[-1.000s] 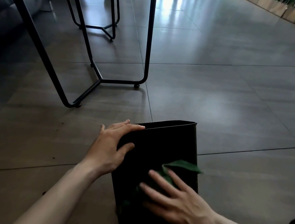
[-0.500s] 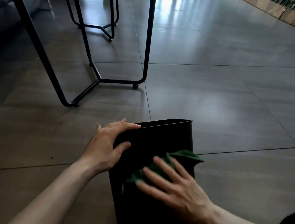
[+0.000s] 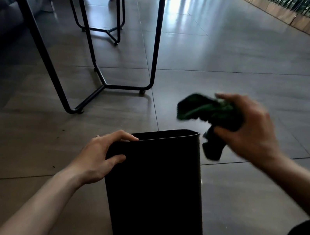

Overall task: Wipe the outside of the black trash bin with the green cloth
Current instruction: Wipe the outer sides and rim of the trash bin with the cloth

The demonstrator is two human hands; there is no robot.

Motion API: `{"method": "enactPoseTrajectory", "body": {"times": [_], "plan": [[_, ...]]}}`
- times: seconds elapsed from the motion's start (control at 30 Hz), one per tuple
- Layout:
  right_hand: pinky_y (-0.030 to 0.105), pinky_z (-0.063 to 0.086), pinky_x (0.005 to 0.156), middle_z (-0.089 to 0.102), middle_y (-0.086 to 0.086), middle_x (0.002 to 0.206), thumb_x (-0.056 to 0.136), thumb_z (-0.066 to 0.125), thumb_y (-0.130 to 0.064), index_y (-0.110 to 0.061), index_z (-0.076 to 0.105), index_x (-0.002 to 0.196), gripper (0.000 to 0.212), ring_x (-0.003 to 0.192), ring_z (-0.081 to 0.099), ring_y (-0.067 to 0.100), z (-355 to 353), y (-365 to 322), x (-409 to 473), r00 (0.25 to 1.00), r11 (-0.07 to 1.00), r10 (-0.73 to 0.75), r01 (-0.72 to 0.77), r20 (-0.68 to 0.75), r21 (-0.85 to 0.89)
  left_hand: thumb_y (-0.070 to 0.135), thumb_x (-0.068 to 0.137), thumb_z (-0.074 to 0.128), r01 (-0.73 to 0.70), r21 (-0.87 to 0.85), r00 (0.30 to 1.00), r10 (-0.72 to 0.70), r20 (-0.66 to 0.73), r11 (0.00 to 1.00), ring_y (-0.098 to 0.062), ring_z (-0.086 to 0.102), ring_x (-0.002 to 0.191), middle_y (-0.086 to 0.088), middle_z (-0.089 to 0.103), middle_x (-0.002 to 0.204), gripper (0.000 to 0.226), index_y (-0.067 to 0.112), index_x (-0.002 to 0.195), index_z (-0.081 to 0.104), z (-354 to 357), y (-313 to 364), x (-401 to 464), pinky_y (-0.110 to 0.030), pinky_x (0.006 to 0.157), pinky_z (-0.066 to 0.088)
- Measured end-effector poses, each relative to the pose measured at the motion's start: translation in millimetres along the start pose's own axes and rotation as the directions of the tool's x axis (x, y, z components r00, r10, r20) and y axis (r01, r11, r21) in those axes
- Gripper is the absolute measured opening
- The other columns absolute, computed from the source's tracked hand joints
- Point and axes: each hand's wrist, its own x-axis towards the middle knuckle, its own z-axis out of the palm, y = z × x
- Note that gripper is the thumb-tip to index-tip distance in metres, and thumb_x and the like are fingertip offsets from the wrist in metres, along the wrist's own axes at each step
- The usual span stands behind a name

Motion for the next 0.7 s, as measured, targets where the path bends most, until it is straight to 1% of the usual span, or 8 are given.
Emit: {"method": "enactPoseTrajectory", "body": {"times": [0.07,0.13,0.23,0.3,0.37,0.47,0.6,0.7], "plan": [[0.047,0.056,0.088,0.066,-0.005,0.113,0.07,0.085,-0.013,-0.046,0.066,0.125,0.067,0.103,0.065,0.028,-8,14,29,0.994,0.997,0.079,-0.08,0.081,0.003,0.004,0.086,0.073,0.004,-0.037,1.0,-0.003,0.026,0.999,0.004,0.062,0.114,0.028,0.067,0.119,0.06,0.052,0.119,0.06,-6,-1,-3,-0.038,0.1,0.054],[0.047,0.054,0.09,0.062,-0.003,0.11,0.074,0.086,-0.013,-0.05,0.067,0.125,0.065,0.104,0.062,0.028,-5,25,43,0.956,0.997,0.041,-0.019,0.291,-0.077,0.0,0.085,0.072,0.01,-0.052,0.999,-0.007,0.052,0.999,0.005,0.062,0.115,0.028,0.067,0.12,0.059,0.049,0.117,0.061,-11,-1,-6,-0.036,0.1,0.053],[0.046,0.051,0.093,0.056,-0.004,0.116,0.08,0.081,-0.01,-0.051,0.064,0.13,0.066,0.109,0.051,0.026,16,26,41,0.787,0.973,-0.03,0.164,0.616,-0.161,-0.002,0.085,0.072,0.016,-0.058,0.995,-0.011,0.096,0.998,0.007,0.058,0.121,0.029,0.067,0.121,0.059,0.047,0.114,0.061,-17,0,-9,-0.029,0.103,0.047],[0.045,0.052,0.089,0.051,-0.011,0.115,0.083,0.075,-0.01,-0.058,0.064,0.126,0.065,0.108,0.044,0.021,30,25,35,0.683,0.95,-0.055,0.261,0.728,-0.173,-0.006,0.084,0.07,0.021,-0.069,0.992,-0.013,0.124,0.997,0.009,0.055,0.124,0.028,0.067,0.123,0.058,0.044,0.112,0.06,-21,1,-10,-0.024,0.103,0.043],[0.043,0.052,0.087,0.048,-0.013,0.114,0.086,0.075,-0.015,-0.056,0.068,0.12,0.054,0.107,0.041,0.017,40,25,30,0.648,0.941,-0.089,0.303,0.756,-0.149,-0.008,0.084,0.068,0.036,-0.061,0.991,-0.028,0.132,0.997,0.004,0.062,0.116,0.024,0.07,0.117,0.056,0.041,0.11,0.06,-24,2,-12,-0.027,0.098,0.048],[0.045,0.05,0.092,0.047,-0.008,0.119,0.087,0.077,-0.026,-0.047,0.069,0.118,0.038,0.106,0.04,0.017,42,24,30,0.608,0.95,-0.11,0.297,0.787,-0.097,-0.01,0.083,0.066,0.056,-0.029,0.994,-0.053,0.1,0.998,-0.005,0.067,0.099,0.016,0.072,0.103,0.054,0.039,0.105,0.06,-28,1,-14,-0.032,0.09,0.054],[0.043,0.048,0.096,0.047,-0.008,0.12,0.09,0.075,-0.038,-0.045,0.066,0.118,0.03,0.112,0.046,0.019,31,15,27,0.536,0.952,-0.14,0.304,0.832,-0.035,-0.012,0.082,0.066,0.071,-0.038,0.995,-0.068,0.075,0.997,-0.006,0.067,0.096,0.013,0.073,0.099,0.054,0.038,0.101,0.062,-30,-2,-15,-0.024,0.084,0.052],[0.047,0.052,0.09,0.045,-0.009,0.12,0.092,0.072,-0.041,-0.049,0.058,0.118,0.03,0.112,0.046,0.019,20,0,25,0.556,0.931,-0.181,0.363,0.811,-0.041,-0.011,0.08,0.069,0.067,-0.015,0.997,-0.067,0.024,0.998,-0.006,0.067,0.095,0.013,0.072,0.098,0.054,0.039,0.098,0.062,-32,-7,-12,-0.021,0.083,0.05]]}}
